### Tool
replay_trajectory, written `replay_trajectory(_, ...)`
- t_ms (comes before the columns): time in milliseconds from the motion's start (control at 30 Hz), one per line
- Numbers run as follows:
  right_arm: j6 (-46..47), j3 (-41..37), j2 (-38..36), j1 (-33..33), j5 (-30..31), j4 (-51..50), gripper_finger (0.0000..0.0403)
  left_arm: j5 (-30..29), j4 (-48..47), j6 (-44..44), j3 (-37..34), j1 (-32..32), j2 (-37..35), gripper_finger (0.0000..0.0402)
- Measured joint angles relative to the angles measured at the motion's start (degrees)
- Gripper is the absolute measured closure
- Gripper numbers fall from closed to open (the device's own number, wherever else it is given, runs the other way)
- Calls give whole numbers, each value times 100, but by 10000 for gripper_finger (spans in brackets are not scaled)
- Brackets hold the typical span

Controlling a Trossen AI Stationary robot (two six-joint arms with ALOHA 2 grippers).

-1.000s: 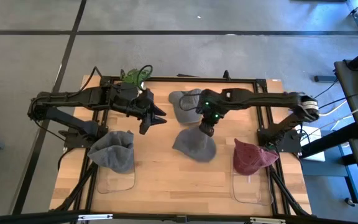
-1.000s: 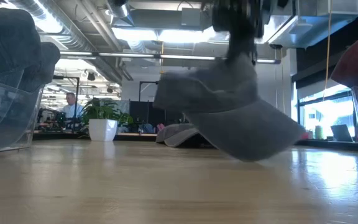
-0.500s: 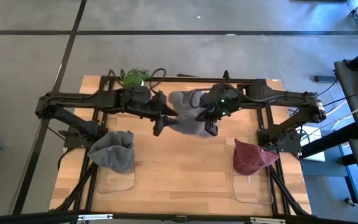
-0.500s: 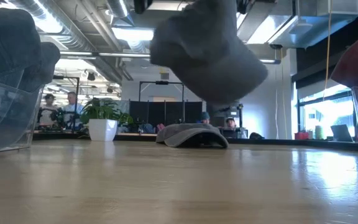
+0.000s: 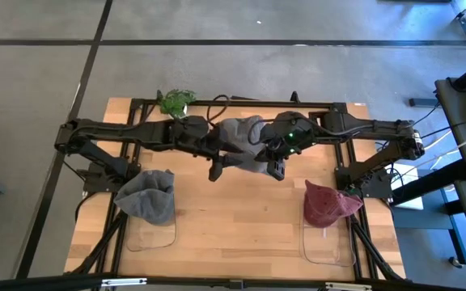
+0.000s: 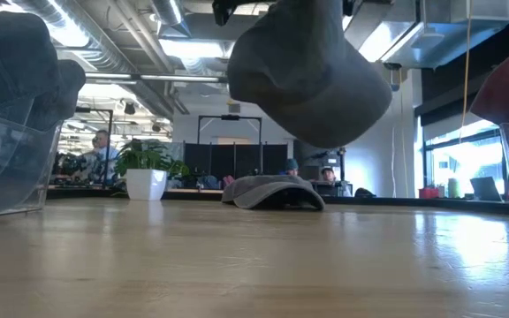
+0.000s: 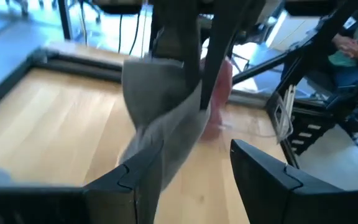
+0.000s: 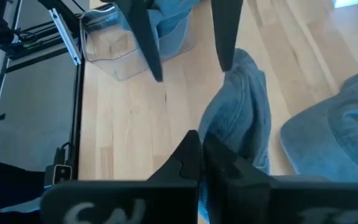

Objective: Pick & Place hat
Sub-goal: Put the blue cap into the left transparent bin

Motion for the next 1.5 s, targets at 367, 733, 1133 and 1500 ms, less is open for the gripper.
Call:
replay_trajectory(367, 51, 0, 0, 5, 92, -2, 401, 19, 398, 448, 0, -37, 24, 221)
replay_trajectory(733, 20, 0, 0, 126, 90, 151, 400, -244, 286, 552, 2, 9, 110, 222)
replay_trajectory(1133, 18, 0, 2, 144, 84, 208, 401, -9, -207, 447, 4, 7, 167, 233)
replay_trajectory(1500, 15, 0, 2, 144, 84, 197, 400, -52, -450, 342, 4, 7, 163, 303)
